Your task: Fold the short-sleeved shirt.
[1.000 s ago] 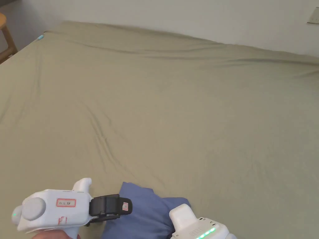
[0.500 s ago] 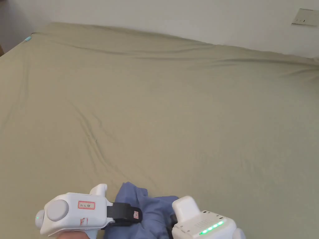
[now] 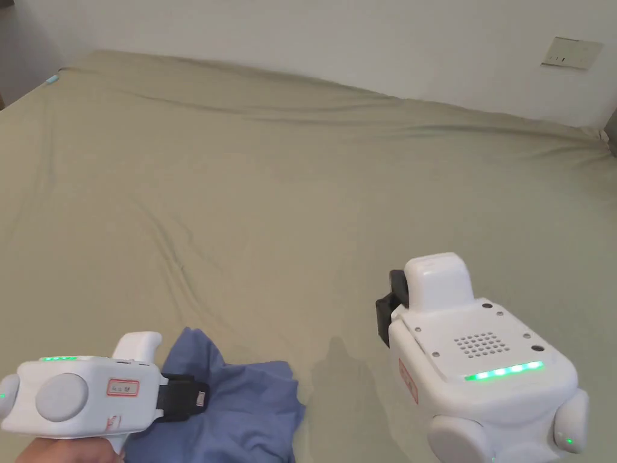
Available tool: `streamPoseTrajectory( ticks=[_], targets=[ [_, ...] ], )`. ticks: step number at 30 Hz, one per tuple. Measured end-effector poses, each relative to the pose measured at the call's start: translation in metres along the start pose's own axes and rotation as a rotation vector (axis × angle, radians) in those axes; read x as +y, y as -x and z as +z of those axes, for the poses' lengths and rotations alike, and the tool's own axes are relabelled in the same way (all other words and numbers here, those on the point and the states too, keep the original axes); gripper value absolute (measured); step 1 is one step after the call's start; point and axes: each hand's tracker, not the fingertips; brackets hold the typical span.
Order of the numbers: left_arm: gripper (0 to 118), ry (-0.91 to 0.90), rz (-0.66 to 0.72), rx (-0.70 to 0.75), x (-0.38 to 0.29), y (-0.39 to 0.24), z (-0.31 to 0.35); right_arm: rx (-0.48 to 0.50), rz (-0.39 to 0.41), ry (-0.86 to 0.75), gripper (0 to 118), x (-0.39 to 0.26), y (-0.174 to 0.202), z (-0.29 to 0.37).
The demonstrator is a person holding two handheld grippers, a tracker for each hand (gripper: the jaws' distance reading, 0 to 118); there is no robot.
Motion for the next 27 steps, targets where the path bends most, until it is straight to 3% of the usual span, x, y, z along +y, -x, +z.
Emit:
streamPoseTrajectory(
  ticks=[15,19,27],
  targets=[
    [23,-0.108,-0.125,0.517,-0.016,0.101,0.092,0.023,0.048,-0.024,0,0.009,0.065,-0.008],
    [23,-0.122,-0.084,0.593,-0.009,0.146,0.118,0.027,0.056,-0.015,0,0.012,0.079,-0.018],
    [23,-0.106,-0.147,0.801,0.009,0.224,0.138,0.038,0.061,0.017,0,0.015,0.097,-0.038]
  ],
)
